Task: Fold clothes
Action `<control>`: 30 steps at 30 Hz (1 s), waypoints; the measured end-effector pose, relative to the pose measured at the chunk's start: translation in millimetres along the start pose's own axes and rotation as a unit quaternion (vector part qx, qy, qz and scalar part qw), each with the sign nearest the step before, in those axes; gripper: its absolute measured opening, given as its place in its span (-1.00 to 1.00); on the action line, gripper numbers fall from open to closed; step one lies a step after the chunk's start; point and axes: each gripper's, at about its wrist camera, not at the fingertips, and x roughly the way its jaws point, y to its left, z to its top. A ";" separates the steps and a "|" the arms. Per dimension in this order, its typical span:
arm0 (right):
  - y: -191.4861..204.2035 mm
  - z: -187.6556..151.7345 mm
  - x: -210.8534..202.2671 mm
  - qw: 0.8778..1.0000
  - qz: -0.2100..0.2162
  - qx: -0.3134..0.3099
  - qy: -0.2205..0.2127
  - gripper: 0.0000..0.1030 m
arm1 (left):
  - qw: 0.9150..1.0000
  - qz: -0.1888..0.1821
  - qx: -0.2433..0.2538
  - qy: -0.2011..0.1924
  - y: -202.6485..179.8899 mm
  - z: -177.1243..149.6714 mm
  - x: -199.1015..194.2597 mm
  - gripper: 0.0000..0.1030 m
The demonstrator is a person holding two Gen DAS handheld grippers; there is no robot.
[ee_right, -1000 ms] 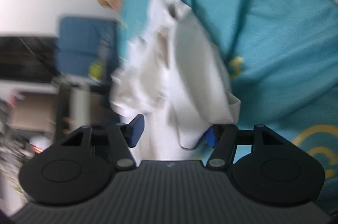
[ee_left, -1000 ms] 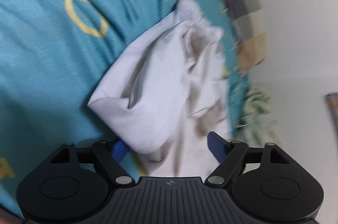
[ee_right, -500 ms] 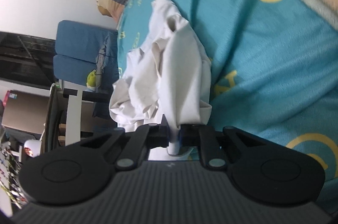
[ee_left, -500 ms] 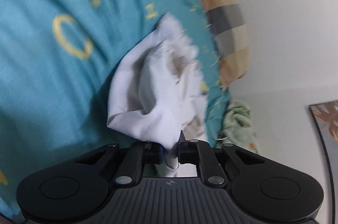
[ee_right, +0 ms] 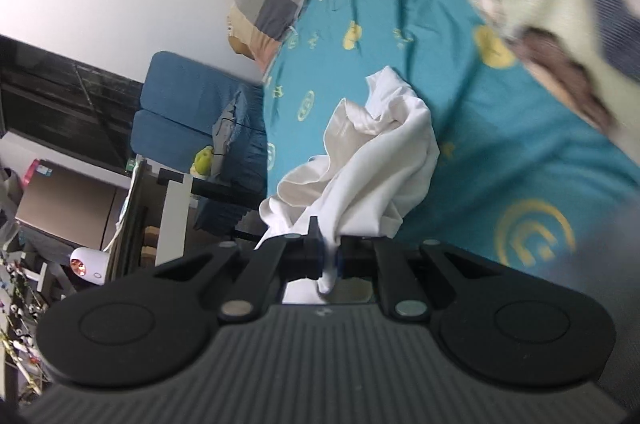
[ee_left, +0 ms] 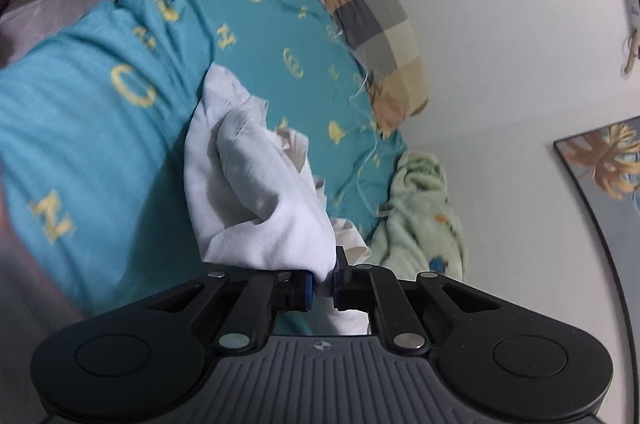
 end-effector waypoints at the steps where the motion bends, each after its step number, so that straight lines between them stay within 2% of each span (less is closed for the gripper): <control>1: -4.6 -5.2 -5.3 1.000 0.000 0.006 0.002 -0.83 | 1.000 -0.003 -0.005 0.006 3.3 -6.9 -7.2 -0.83; 5: -22.7 -24.9 -24.9 1.000 0.002 0.030 0.007 -0.83 | 1.000 -0.008 -0.010 0.010 9.4 -12.9 -14.3 -0.82; 10: -14.9 -7.8 -3.3 0.999 0.008 0.042 0.000 -0.83 | 1.000 -0.007 -0.018 0.001 0.2 10.9 9.8 -0.81; 14: -0.4 24.6 36.1 0.999 0.003 0.046 -0.008 -0.82 | 1.000 -0.005 -0.026 -0.003 -8.2 46.3 49.1 -0.79; 21: 8.3 82.0 122.7 0.998 -0.029 0.060 0.013 -0.82 | 0.998 0.019 -0.052 0.006 2.3 120.4 139.1 -0.79; 26: -8.2 102.0 178.7 0.996 -0.061 0.059 0.023 -0.82 | 0.998 0.027 -0.055 0.027 26.9 162.2 205.7 -0.77; 30: -23.6 115.9 222.7 0.994 -0.087 0.058 0.031 -0.82 | 0.997 0.051 -0.042 0.043 49.3 182.5 247.0 -0.77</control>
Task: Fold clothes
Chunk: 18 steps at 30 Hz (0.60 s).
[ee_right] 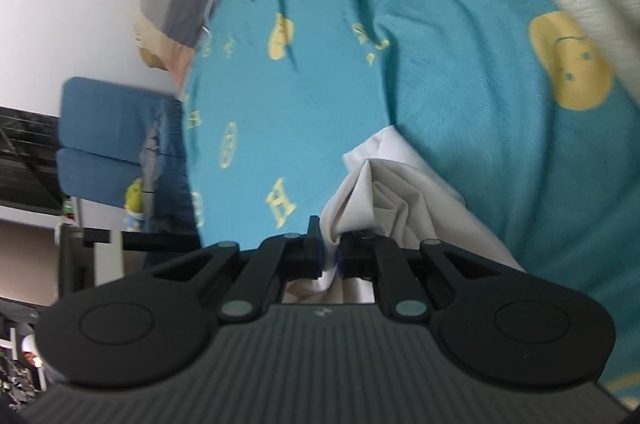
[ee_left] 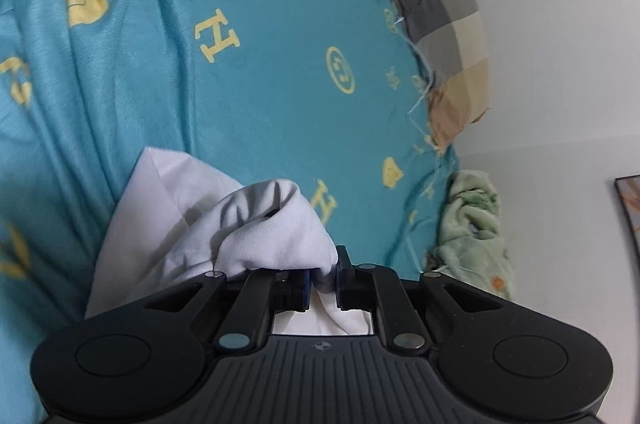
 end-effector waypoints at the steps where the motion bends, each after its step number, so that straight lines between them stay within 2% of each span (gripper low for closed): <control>1: -1.5 3.9 10.4 1.000 -0.006 0.000 0.002 -0.82 | 1.000 0.004 0.002 0.003 3.9 4.2 8.0 -0.77; 5: -6.2 8.4 27.3 1.000 -0.015 -0.006 0.008 -0.81 | 0.999 0.017 0.030 0.009 8.3 10.9 26.4 -0.77; 7: -3.8 6.6 28.4 0.999 -0.020 -0.029 0.009 -0.80 | 0.998 0.023 0.049 0.009 5.6 11.3 30.9 -0.73; 10: 0.2 2.7 23.2 0.998 -0.012 -0.055 0.004 -0.77 | 0.994 0.024 0.104 -0.004 -8.7 3.4 26.1 -0.37; 12: 6.5 -1.4 17.0 0.996 -0.003 -0.093 -0.001 -0.72 | 0.989 0.018 0.146 -0.017 -19.5 -7.6 15.9 -0.01; 13: 9.2 -4.7 11.9 0.994 0.006 -0.109 -0.013 -0.56 | 0.985 0.016 0.171 -0.027 -25.2 -13.5 11.1 0.07; 14: 11.9 -7.9 6.8 0.992 0.014 -0.125 -0.025 -0.24 | 0.980 0.016 0.195 -0.036 -31.1 -19.7 6.7 0.22; 15: 14.6 -11.2 1.7 0.989 0.023 -0.141 -0.037 -0.05 | 0.975 0.019 0.218 -0.047 -36.9 -26.2 2.8 0.31; 16: 17.4 -14.6 -3.1 0.986 0.030 -0.157 -0.048 0.32 | 0.969 0.024 0.241 -0.056 -42.1 -32.5 -0.6 0.34; 17: 20.7 -18.3 -6.6 0.982 0.036 -0.175 -0.061 0.51 | 0.962 0.031 0.264 -0.064 -46.4 -38.6 -3.3 0.39; 18: 24.1 -22.0 -10.2 0.978 0.042 -0.193 -0.073 0.51 | 0.955 0.039 0.284 -0.071 -49.8 -43.8 -4.7 0.41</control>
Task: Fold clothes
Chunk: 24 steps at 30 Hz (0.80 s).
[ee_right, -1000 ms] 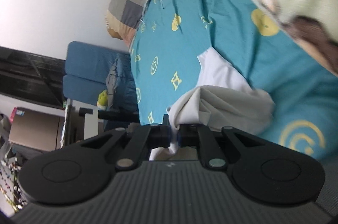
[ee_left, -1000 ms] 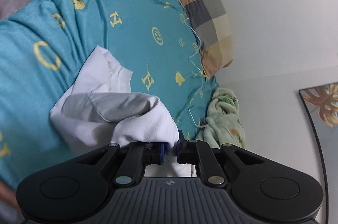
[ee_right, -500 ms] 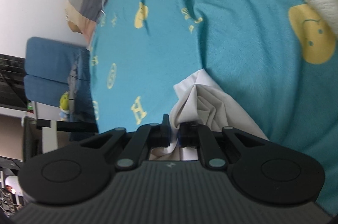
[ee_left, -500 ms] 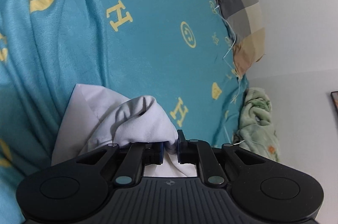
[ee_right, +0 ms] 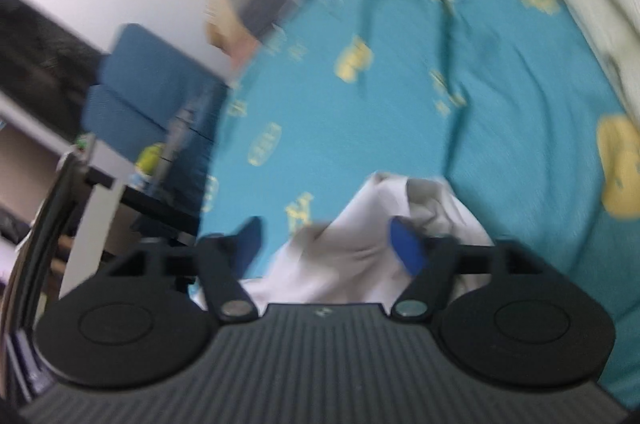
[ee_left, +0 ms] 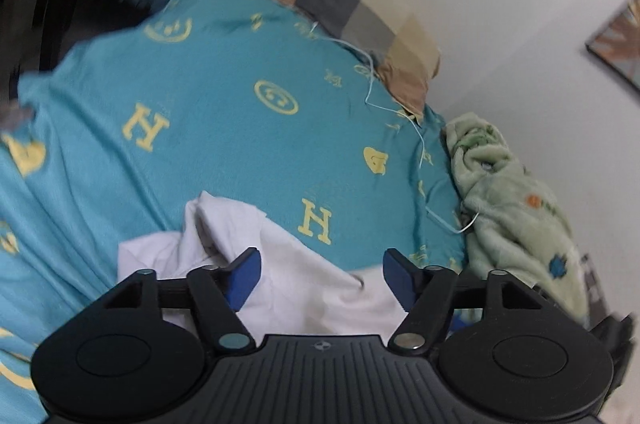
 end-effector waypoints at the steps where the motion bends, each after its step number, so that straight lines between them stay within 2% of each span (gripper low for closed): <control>1: 4.9 -1.2 -2.8 1.000 0.003 -0.019 -0.011 0.51 | 1.000 0.009 0.019 -0.004 -3.8 -2.2 -1.1 0.42; 4: 19.8 -2.1 1.9 0.994 -0.016 -0.105 -0.023 0.50 | 0.997 0.039 0.072 -0.006 -13.1 -9.5 -3.6 0.42; 7: 24.4 -4.5 15.1 0.984 -0.041 -0.171 -0.017 0.50 | 0.993 0.068 0.094 0.003 -12.3 -17.4 2.3 0.42; 10: 17.4 -10.2 32.5 0.981 -0.055 -0.183 0.017 0.49 | 0.990 0.085 0.108 0.012 -10.6 -22.1 8.4 0.42; 13: 23.0 -15.2 23.2 0.980 -0.057 -0.190 0.014 0.49 | 0.988 0.092 0.122 0.014 -11.7 -23.5 11.2 0.42; 22: 40.4 -31.5 -8.3 0.976 -0.053 -0.210 0.002 0.46 | 0.988 0.083 0.131 0.007 -27.1 -34.3 -17.0 0.42; 24: 39.4 -33.9 -5.8 0.976 -0.056 -0.210 0.010 0.46 | 0.987 0.085 0.137 0.007 -30.4 -38.9 -21.1 0.42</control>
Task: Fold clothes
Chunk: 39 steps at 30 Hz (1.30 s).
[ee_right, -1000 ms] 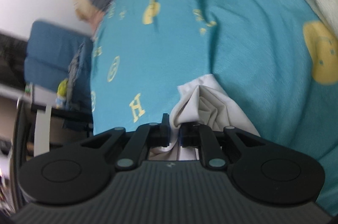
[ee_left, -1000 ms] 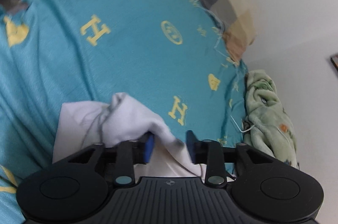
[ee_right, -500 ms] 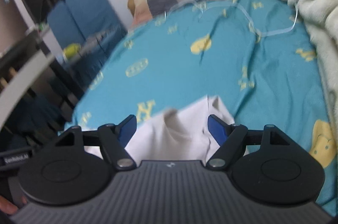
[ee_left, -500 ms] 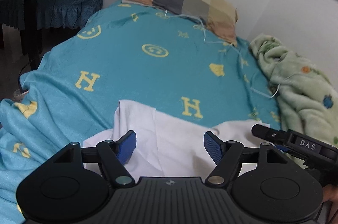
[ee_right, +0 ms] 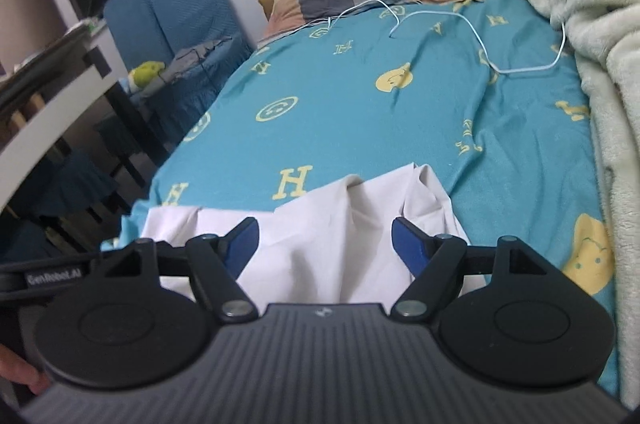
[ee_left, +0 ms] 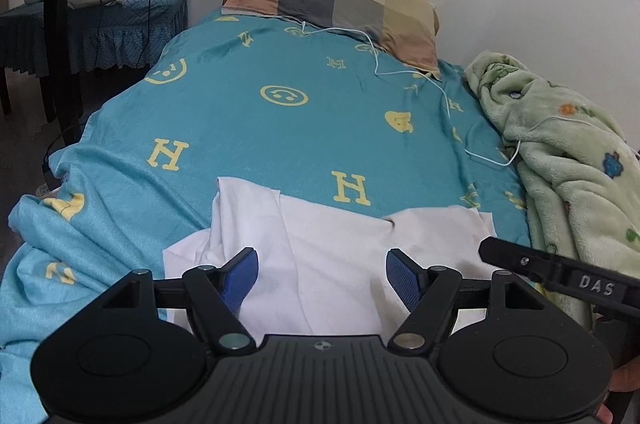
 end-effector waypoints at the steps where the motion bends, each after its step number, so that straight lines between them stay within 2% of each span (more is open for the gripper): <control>1: 0.2 -1.3 1.3 1.000 -0.001 0.000 0.004 0.46 | 1.000 0.001 0.006 0.001 -1.5 -2.0 0.0 0.42; 7: 1.3 -9.0 9.0 1.000 -0.006 0.000 0.031 0.46 | 0.999 0.017 0.022 0.024 -1.4 -10.7 17.8 0.42; 11: 2.1 -14.1 14.2 0.999 -0.009 0.000 0.049 0.46 | 0.999 0.016 0.015 0.023 -2.1 -11.4 12.5 0.42; 14: 6.2 -10.2 0.8 0.999 -0.003 0.006 0.045 0.45 | 1.000 -0.012 -0.015 0.020 -0.5 -11.2 -5.7 0.42; 17: 11.7 -3.6 -18.7 0.999 0.005 0.013 0.036 0.46 | 0.994 -0.074 -0.075 0.008 4.6 -13.0 -32.9 0.56; 19: 15.4 0.9 -31.7 0.999 0.011 0.018 0.030 0.43 | 0.987 -0.109 -0.122 0.009 7.8 -20.5 -45.1 0.59; 22: 18.8 5.3 -53.0 0.999 0.019 0.029 0.021 0.44 | 0.969 -0.156 -0.191 0.016 12.6 -33.0 -60.4 0.60; 25: 18.2 5.5 -76.4 0.998 0.026 0.047 0.012 0.44 | 0.948 -0.179 -0.258 0.055 17.2 -53.8 -53.7 0.60; 29: 1.3 -8.1 -91.8 0.993 0.043 0.105 0.017 0.45 | 0.917 -0.194 -0.331 0.110 21.4 -78.6 -33.2 0.63; 32: -10.6 -17.1 -94.9 0.988 0.056 0.141 0.019 0.47 | 0.897 -0.194 -0.378 0.123 27.3 -85.4 -20.8 0.63; 35: -19.0 -19.4 -92.3 0.982 0.080 0.171 0.028 0.47 | 0.893 -0.186 -0.401 0.087 37.9 -85.8 -17.6 0.63; 37: -23.5 -20.4 -88.9 0.974 0.103 0.199 0.035 0.47 | 0.887 -0.183 -0.418 0.072 46.0 -87.7 -14.7 0.56; 39: -25.1 -23.0 -84.3 0.966 0.126 0.222 0.046 0.46 | 0.883 -0.190 -0.425 0.067 50.2 -88.7 -11.3 0.28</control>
